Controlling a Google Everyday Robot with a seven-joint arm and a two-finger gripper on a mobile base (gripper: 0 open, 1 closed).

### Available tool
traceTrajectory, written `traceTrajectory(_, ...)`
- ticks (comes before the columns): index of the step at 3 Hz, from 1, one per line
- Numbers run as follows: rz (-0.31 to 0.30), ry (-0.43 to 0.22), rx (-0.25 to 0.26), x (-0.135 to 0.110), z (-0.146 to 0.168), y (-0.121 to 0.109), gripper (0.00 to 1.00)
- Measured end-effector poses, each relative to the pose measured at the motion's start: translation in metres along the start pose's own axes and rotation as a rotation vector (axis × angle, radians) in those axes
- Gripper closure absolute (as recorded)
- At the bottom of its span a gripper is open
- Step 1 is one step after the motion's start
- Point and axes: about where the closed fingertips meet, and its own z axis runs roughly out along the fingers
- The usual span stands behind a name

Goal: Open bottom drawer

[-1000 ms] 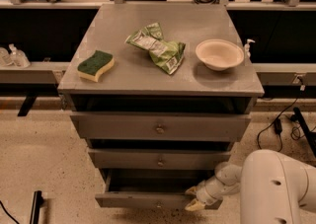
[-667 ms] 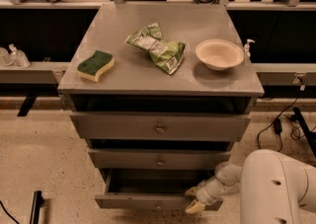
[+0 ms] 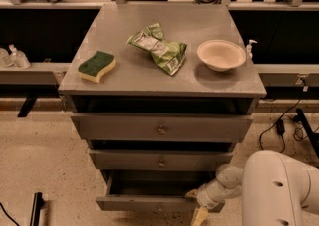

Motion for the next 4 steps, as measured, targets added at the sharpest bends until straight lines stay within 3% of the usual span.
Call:
traceTrajectory(3,-0.008,0.015,-0.003,-0.003,0.002,0.004,0.0)
traceTrajectory(4,-0.038,0.066,0.009,-0.01,-0.003,0.015,0.0)
